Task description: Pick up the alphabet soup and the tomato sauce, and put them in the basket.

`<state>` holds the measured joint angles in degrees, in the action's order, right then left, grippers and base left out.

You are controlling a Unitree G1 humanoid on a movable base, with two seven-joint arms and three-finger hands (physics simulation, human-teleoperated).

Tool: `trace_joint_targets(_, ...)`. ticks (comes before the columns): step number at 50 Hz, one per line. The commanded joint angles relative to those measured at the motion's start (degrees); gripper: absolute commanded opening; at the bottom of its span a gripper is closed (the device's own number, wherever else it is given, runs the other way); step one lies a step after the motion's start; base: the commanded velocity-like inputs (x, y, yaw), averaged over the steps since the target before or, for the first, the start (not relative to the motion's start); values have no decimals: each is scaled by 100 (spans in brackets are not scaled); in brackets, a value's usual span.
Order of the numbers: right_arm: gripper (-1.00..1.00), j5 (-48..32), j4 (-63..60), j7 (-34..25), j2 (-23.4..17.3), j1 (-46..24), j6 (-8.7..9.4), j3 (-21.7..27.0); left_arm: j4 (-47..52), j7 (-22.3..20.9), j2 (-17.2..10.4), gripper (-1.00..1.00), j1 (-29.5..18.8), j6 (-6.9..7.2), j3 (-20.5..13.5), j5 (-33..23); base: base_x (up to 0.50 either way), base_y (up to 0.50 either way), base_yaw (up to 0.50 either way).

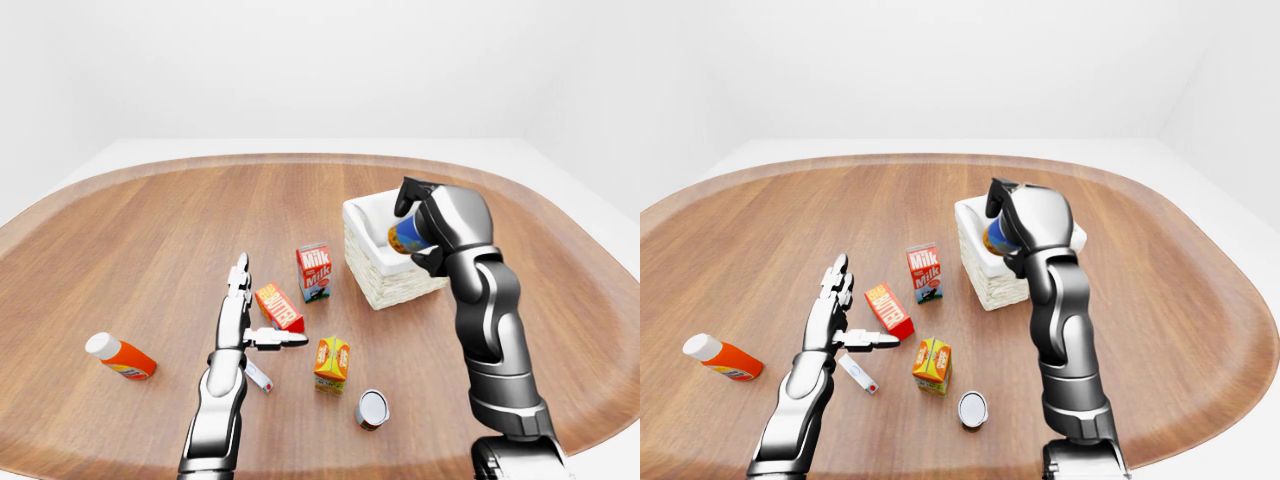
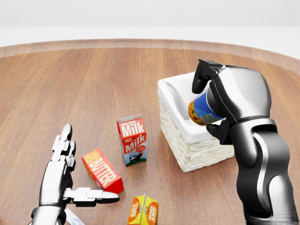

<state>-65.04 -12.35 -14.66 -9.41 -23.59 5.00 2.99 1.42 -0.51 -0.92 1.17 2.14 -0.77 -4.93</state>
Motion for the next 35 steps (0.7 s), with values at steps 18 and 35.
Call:
trace_joint_targets(18,-100,-132,7672,2544,64,-4575,0,-579,51,-95,5,100,-2,-18,2,86,0,0,0)
trace_joint_targets(35,-100,-102,8921,2770,95,-5291,0,-632,-6,-99,-1,100,-32,-38,-19,111,0,0,0)
